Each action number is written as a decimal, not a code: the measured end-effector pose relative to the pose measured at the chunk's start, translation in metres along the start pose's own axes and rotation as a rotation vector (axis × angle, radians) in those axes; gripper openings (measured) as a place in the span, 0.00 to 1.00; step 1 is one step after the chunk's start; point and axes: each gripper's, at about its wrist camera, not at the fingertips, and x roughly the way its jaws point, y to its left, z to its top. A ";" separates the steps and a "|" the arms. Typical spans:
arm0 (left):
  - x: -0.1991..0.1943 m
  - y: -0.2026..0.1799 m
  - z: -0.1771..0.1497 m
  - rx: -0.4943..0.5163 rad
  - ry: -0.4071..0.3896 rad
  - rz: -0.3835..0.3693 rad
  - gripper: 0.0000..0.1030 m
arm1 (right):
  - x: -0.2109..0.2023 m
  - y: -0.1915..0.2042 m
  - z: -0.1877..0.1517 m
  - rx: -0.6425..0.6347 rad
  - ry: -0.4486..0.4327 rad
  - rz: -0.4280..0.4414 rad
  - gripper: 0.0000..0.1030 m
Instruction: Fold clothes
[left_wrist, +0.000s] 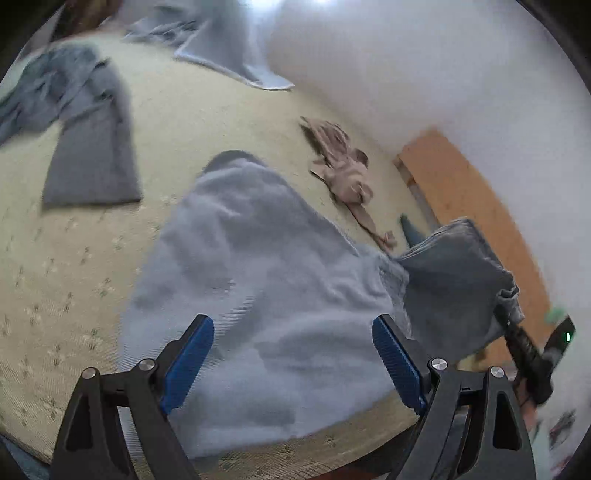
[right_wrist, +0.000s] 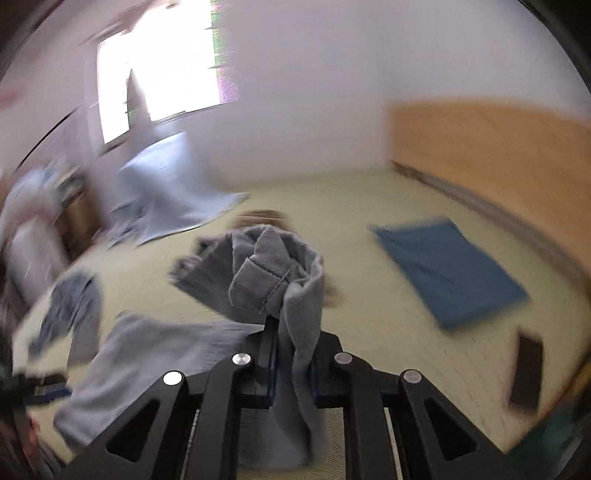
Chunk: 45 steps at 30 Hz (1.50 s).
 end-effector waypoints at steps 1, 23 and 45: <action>0.002 -0.011 0.000 0.042 0.003 0.011 0.88 | 0.004 -0.025 -0.003 0.072 0.024 -0.021 0.12; 0.100 -0.163 -0.082 0.644 0.158 0.124 0.88 | 0.048 -0.131 -0.035 0.198 0.303 -0.007 0.32; 0.131 -0.172 -0.093 0.755 0.175 0.212 0.88 | 0.103 -0.152 0.019 0.198 0.175 -0.079 0.29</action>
